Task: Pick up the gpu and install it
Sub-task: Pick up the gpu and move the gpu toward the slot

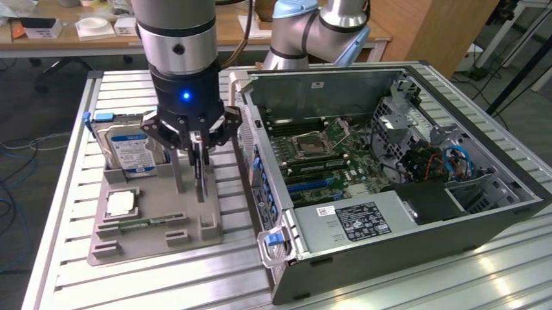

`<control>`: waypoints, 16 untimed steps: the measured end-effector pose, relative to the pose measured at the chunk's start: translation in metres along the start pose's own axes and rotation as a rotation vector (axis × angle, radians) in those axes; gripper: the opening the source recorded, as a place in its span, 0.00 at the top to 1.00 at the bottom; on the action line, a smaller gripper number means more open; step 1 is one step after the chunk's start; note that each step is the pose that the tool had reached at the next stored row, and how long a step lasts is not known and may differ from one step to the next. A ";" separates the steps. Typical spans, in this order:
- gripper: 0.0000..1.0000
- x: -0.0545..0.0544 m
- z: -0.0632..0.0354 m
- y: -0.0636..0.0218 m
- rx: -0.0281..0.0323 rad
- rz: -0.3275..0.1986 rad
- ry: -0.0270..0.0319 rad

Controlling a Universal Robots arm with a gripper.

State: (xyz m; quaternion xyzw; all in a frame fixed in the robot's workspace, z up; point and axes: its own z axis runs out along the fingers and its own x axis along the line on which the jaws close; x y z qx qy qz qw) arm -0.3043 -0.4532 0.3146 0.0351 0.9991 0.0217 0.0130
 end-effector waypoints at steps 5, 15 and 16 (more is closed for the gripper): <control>0.74 0.000 -0.0016 0.0001 -0.0001 0.000 0.0000; 0.74 0.000 -0.0037 0.0002 0.0000 0.000 0.0000; 0.74 0.000 -0.0038 0.0001 0.0000 0.000 0.0000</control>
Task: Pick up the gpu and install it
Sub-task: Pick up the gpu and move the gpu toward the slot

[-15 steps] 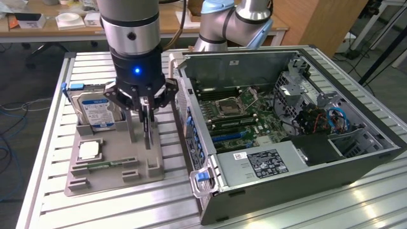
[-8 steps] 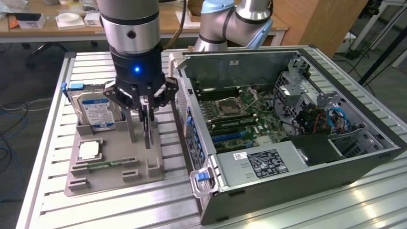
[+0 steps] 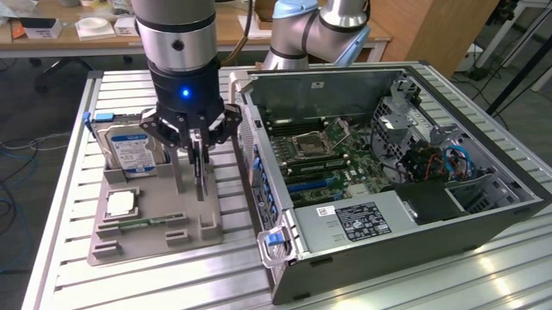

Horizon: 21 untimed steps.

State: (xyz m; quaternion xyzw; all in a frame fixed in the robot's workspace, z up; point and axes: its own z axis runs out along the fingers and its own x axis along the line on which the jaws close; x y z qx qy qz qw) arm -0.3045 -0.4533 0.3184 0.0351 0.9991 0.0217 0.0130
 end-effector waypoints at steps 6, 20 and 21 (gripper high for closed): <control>0.74 0.001 -0.0009 0.0000 0.0001 0.000 0.0000; 0.74 0.002 -0.0032 0.0000 0.0000 0.000 -0.0002; 0.74 0.002 -0.0034 0.0000 0.0000 0.000 -0.0003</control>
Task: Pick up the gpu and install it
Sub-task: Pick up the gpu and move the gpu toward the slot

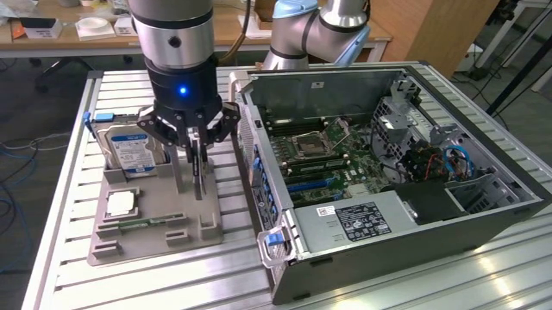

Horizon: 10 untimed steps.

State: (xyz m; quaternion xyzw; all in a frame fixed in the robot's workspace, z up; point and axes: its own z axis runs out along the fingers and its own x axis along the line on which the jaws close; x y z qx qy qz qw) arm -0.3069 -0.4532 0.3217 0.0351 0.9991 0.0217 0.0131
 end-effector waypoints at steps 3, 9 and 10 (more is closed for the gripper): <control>0.74 0.000 -0.0006 0.0000 0.0000 0.000 0.0000; 0.74 0.003 -0.0043 -0.0001 0.0000 0.000 0.0000; 0.74 0.003 -0.0045 -0.0001 0.0000 0.000 -0.0001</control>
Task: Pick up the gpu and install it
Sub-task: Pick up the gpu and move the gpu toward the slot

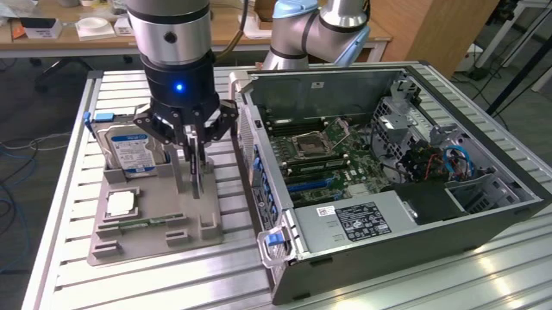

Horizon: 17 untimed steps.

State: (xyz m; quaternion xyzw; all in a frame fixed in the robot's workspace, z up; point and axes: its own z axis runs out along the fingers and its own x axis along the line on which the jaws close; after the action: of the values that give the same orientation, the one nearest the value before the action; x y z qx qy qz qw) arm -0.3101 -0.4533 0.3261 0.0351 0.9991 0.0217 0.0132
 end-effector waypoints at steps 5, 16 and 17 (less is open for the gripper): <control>0.74 0.000 -0.0026 0.0001 0.0001 0.000 0.0002; 0.74 0.001 -0.0102 0.0004 0.0000 0.000 0.0002; 0.74 0.001 -0.0106 0.0004 0.0000 0.000 0.0001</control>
State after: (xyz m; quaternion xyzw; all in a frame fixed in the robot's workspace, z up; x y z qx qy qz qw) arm -0.3112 -0.4532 0.3368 0.0351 0.9991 0.0217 0.0131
